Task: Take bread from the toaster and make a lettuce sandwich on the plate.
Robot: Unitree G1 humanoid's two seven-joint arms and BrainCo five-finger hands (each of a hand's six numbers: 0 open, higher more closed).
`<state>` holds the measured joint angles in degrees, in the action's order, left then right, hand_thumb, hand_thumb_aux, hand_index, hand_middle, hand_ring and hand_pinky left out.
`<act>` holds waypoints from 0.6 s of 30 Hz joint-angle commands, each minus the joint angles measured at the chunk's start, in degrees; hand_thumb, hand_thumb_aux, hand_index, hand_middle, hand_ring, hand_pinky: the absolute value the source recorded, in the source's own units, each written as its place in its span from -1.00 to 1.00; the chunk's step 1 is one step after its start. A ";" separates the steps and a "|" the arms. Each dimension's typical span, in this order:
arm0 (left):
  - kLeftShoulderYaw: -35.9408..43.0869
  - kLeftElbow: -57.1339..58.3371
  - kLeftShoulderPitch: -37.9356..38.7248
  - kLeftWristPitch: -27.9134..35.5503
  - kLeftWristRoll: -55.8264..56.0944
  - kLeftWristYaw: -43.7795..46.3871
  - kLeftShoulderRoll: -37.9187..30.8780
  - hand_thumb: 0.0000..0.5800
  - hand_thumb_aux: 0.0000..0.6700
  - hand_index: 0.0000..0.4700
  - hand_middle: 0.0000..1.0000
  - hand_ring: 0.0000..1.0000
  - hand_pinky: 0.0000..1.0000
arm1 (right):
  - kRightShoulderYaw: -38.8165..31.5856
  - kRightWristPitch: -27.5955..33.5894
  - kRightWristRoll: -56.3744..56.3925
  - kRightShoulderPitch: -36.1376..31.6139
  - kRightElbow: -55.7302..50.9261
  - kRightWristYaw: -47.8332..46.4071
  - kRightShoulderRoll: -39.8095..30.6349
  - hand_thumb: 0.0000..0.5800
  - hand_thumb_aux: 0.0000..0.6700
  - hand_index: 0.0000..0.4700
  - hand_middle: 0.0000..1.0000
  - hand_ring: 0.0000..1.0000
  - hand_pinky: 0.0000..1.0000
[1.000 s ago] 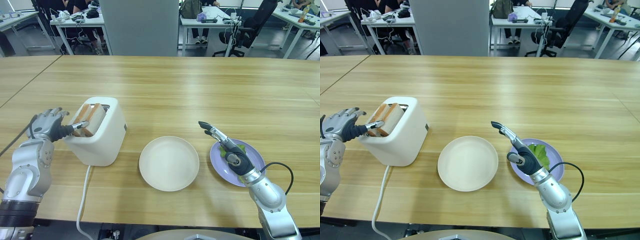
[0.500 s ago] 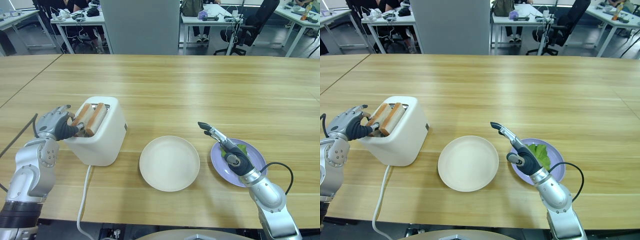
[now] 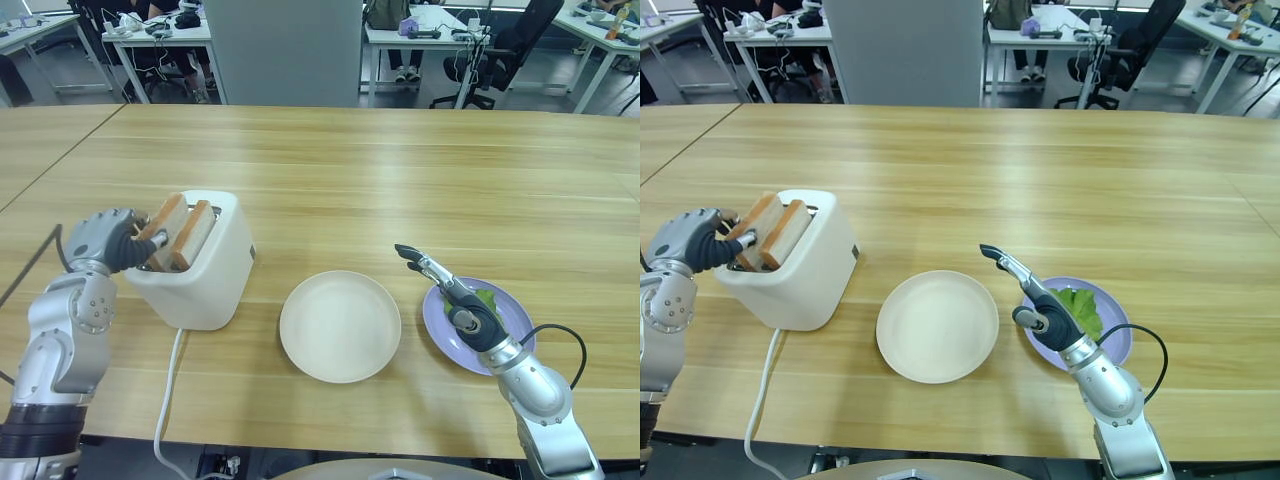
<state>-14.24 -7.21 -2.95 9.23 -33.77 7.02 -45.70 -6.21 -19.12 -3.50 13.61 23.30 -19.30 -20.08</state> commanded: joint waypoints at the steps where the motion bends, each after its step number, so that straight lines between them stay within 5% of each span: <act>1: -4.41 -2.23 -1.30 -2.78 3.15 -3.52 0.88 1.00 1.00 0.96 1.00 1.00 1.00 | 2.01 1.03 -3.56 -0.81 -2.33 0.74 -1.75 -1.00 -1.00 -1.00 -1.00 -1.00 -1.00; 6: -9.07 -4.24 -3.55 -6.36 6.65 -6.48 0.86 1.00 1.00 0.96 1.00 1.00 1.00 | 7.00 1.65 -13.25 -2.29 -3.79 3.61 -7.04 -1.00 -1.00 -1.00 -1.00 -1.00 -1.00; 10: -12.67 -7.71 -5.10 -9.16 9.51 -6.40 -0.07 1.00 1.00 0.96 1.00 1.00 1.00 | 10.51 -4.82 -24.27 -5.12 -13.56 8.87 -16.95 -1.00 -1.00 -1.00 -1.00 -1.00 -1.00; 18: -11.93 -21.76 -8.19 -5.30 21.38 2.46 2.22 1.00 1.00 0.96 1.00 1.00 1.00 | 4.74 -16.72 -43.27 -12.79 -40.44 28.22 -31.17 -1.00 -1.00 -1.00 -1.00 -1.00 -1.00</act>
<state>-27.60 -26.13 -10.68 1.47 -15.92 6.83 -44.52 0.88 -33.57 -43.46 1.59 -12.31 5.37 -50.31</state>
